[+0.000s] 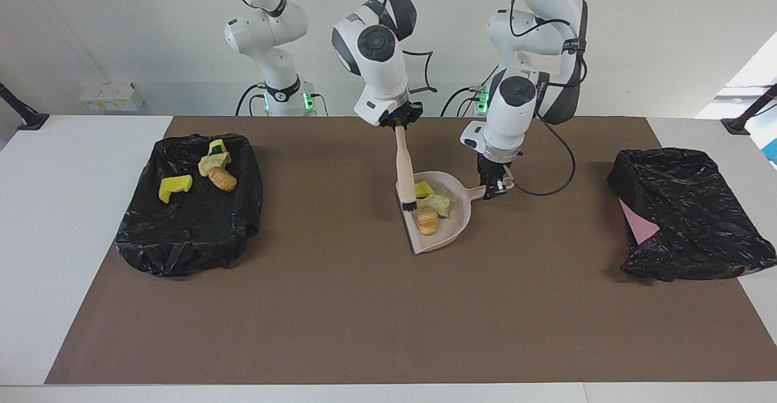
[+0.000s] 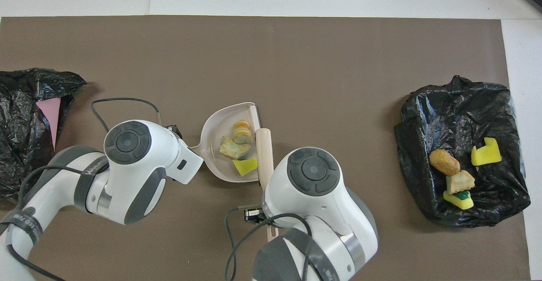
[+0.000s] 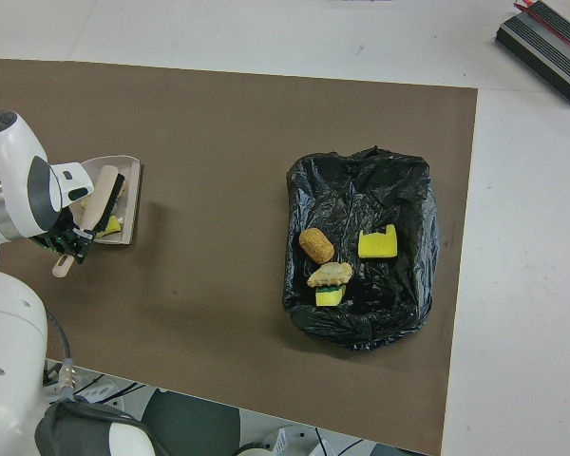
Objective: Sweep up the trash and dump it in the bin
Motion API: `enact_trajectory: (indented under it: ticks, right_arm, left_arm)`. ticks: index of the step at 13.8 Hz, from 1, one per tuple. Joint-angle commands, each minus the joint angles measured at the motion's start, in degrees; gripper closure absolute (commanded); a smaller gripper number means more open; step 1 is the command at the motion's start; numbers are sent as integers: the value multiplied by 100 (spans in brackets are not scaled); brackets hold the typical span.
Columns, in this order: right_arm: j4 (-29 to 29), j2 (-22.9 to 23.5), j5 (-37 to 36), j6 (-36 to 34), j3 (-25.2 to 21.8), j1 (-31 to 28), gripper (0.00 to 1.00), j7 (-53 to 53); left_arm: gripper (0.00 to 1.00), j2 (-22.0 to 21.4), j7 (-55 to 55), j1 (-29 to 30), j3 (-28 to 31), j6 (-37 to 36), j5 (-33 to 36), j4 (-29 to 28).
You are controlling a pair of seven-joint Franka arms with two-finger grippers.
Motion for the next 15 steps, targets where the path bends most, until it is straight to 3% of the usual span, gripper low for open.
enact_trajectory:
  ticks: [1,5,10,15]
  right_arm:
    - [-883,-675,-137,234,4,238,100,221]
    - [-1623,-1212,-138,621,13,808,100,826]
    - [-2142,-1151,-138,1244,22,1416,100,1171]
    - [-2169,-678,-138,1816,13,1785,100,1601]
  left_arm:
    - [100,-11,512,348,-26,-79,-247,214]
    - [100,-28,1197,840,-17,-473,-432,530]
    - [100,-2,2304,1553,27,-1018,-731,1197]
    - [100,147,3543,2439,53,-1624,-880,1874]
